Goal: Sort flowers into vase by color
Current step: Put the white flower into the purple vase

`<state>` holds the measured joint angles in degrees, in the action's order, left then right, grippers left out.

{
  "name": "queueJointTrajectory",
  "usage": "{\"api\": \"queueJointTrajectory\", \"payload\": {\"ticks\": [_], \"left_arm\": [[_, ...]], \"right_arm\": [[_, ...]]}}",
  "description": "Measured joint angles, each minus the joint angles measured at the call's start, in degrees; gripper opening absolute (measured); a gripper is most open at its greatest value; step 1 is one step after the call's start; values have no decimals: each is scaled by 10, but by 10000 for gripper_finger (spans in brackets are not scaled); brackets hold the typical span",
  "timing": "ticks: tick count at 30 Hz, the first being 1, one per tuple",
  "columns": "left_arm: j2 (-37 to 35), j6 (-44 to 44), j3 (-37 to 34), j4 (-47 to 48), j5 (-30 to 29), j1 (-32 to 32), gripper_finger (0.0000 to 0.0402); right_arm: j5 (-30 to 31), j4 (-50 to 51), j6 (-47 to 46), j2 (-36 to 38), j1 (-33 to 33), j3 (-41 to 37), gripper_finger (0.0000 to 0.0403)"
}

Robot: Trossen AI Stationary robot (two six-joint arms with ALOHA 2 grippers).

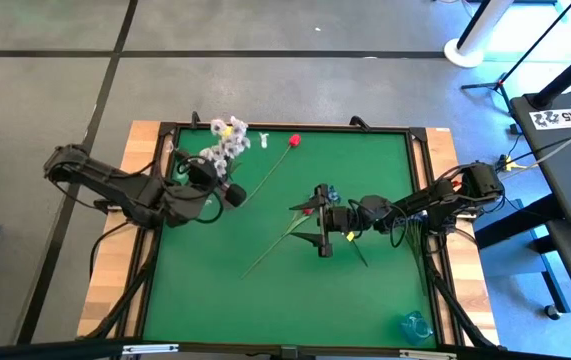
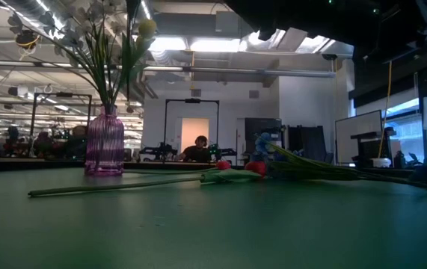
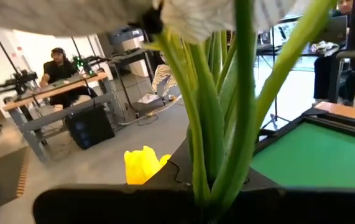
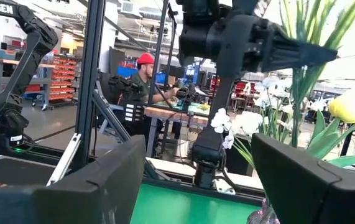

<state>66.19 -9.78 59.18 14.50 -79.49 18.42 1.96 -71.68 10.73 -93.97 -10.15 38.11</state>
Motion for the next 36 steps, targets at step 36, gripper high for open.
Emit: {"api": "queueJointTrajectory", "payload": {"ticks": [36], "left_arm": [[-52,-93,47,214,145,-45,11]], "right_arm": [[25,11,0,0,1,0,292]]}}
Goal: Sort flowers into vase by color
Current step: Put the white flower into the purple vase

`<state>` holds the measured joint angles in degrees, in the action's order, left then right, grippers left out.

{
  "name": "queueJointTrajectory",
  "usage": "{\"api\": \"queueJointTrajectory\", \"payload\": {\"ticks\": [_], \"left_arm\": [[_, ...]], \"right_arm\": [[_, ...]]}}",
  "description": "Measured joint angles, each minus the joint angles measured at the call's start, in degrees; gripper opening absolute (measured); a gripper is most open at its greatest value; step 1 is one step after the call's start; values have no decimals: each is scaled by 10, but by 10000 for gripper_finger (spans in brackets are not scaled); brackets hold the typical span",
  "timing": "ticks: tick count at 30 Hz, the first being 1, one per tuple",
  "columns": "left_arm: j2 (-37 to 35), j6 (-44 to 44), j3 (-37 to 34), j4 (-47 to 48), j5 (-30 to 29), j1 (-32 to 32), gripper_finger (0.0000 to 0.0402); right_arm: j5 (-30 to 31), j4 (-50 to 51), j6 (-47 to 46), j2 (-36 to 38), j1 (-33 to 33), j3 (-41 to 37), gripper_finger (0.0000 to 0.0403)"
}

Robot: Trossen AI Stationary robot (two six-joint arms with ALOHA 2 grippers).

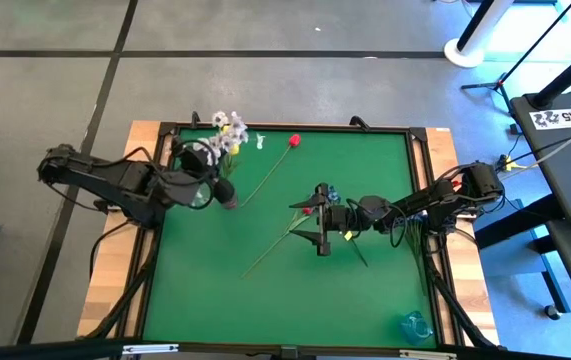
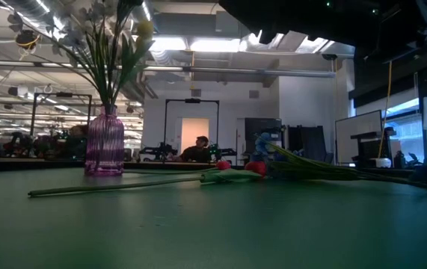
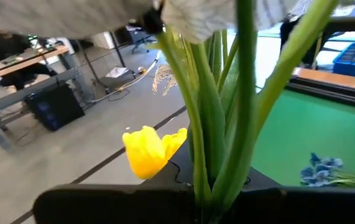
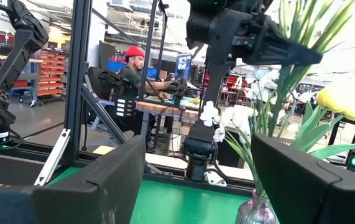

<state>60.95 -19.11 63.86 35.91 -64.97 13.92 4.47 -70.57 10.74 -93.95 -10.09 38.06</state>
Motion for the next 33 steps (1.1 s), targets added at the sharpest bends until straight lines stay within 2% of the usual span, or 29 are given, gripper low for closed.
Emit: {"api": "queueJointTrajectory", "payload": {"ticks": [15,22,29,33], "left_arm": [[9,-109,-10,55,5,-44,11],[10,-172,-65,35,46,-53,11],[10,-279,-135,28,45,-52,11],[10,-308,-173,3,46,-44,23]], "right_arm": [[0,1,0,0,0,0,292],[0,1,2,0,0,0,292],[0,14,1,0,0,0,292],[1,89,13,17,-3,22,292]]}}
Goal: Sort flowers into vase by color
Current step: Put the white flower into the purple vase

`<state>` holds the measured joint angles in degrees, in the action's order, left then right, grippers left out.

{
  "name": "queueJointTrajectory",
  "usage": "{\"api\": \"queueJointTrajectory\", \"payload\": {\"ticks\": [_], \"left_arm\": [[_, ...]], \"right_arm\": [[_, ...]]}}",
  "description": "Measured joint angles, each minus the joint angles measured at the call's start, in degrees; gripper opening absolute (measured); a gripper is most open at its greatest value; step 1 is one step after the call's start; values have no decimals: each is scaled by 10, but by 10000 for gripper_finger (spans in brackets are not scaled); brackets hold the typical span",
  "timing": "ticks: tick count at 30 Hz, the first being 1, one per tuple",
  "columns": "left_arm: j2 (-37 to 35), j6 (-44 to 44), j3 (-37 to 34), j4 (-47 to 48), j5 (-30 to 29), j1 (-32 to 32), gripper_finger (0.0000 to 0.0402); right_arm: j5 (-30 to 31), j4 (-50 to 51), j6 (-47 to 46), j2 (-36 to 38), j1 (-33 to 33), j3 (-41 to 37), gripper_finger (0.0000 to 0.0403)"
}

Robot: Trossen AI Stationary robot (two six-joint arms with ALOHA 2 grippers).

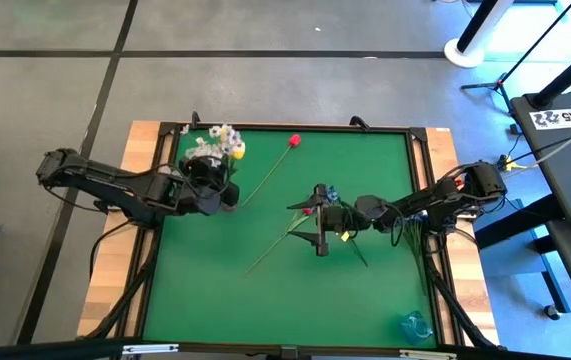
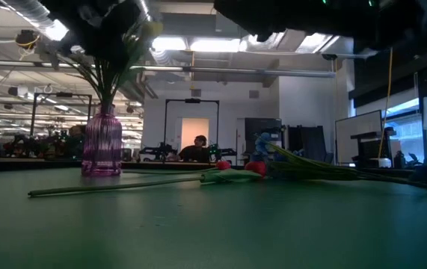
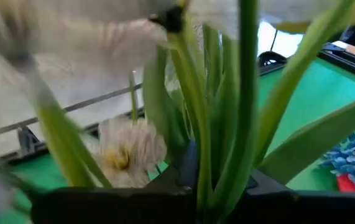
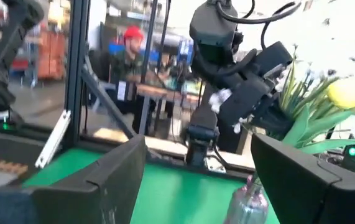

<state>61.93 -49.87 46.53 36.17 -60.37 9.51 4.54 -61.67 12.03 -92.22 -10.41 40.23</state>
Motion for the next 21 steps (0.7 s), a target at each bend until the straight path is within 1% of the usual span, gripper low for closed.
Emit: {"api": "queueJointTrajectory", "payload": {"ticks": [2,5,9,12,14,16,21], "left_arm": [[0,-6,-10,-4,3,3,35],[0,-1,-14,-4,34,6,61],[-1,44,14,1,107,18,103],[-1,63,55,38,174,22,131],[-1,63,80,68,197,22,147],[-2,63,97,100,199,21,158],[-2,61,107,141,207,16,168]], "right_arm": [[18,88,1,14,-2,25,292],[31,239,2,20,-2,68,292],[34,401,-2,20,-1,116,292],[34,505,-30,20,-1,141,292],[34,563,-47,20,-1,156,292],[39,601,-61,20,-1,163,292],[72,623,-78,20,-1,163,292]]}}
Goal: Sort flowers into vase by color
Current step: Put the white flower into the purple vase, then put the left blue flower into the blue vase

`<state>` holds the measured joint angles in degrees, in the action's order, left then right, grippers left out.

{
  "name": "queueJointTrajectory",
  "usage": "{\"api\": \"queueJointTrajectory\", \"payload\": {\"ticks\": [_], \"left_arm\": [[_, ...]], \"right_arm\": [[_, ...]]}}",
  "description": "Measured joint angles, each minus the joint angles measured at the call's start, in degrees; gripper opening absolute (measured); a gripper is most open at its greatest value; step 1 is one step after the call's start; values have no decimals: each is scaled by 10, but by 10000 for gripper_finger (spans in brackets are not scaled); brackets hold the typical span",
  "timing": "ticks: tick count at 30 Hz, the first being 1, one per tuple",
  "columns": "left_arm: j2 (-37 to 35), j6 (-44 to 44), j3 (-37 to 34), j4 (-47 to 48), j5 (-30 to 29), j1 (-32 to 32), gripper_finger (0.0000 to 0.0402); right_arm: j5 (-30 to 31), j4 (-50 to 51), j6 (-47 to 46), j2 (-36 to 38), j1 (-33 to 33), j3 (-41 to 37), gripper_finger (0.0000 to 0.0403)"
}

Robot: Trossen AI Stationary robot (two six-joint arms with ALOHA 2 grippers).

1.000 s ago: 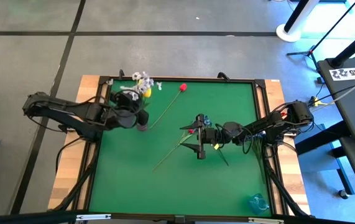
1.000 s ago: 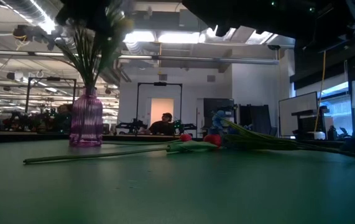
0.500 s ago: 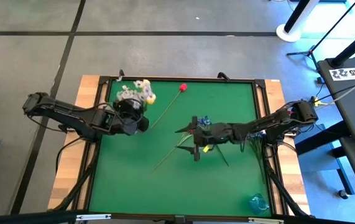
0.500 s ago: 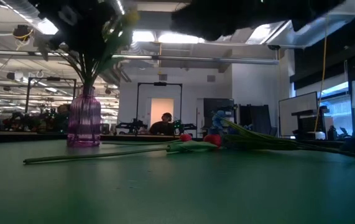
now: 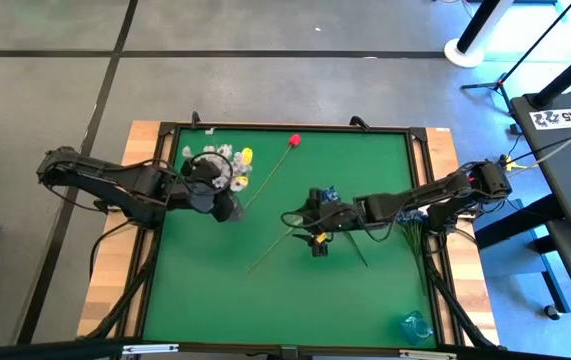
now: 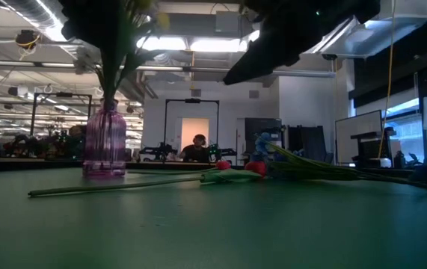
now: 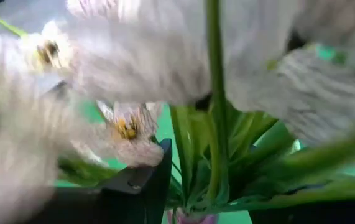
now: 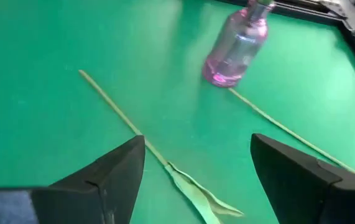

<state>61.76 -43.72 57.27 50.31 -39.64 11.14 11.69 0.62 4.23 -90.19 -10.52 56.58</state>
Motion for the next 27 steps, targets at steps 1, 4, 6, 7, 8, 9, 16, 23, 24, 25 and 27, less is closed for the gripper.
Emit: {"api": "queueJointTrajectory", "payload": {"ticks": [1,4,6,7,8,9,16,23,24,25,27], "left_arm": [[0,5,0,4,4,0,168],[-3,13,3,14,13,1,167],[-7,14,8,16,17,0,170],[-9,14,10,11,18,0,174],[-10,13,10,10,26,0,178],[-10,10,10,14,38,0,182],[-19,3,10,94,96,0,196],[-55,7,11,114,106,13,189],[-62,7,11,113,107,18,188],[-68,6,11,113,107,22,188],[-80,7,11,113,107,29,188]], "right_arm": [[3,0,0,0,0,0,292],[3,-4,0,0,0,0,292],[3,-3,1,5,0,0,292],[3,-5,0,6,1,0,292],[3,-5,1,8,0,0,292],[3,-1,1,10,0,0,292],[3,14,0,31,0,0,292],[3,44,-10,37,0,0,292],[3,47,-12,37,0,0,292],[3,52,-13,37,0,0,292],[3,59,-14,37,0,0,292]]}}
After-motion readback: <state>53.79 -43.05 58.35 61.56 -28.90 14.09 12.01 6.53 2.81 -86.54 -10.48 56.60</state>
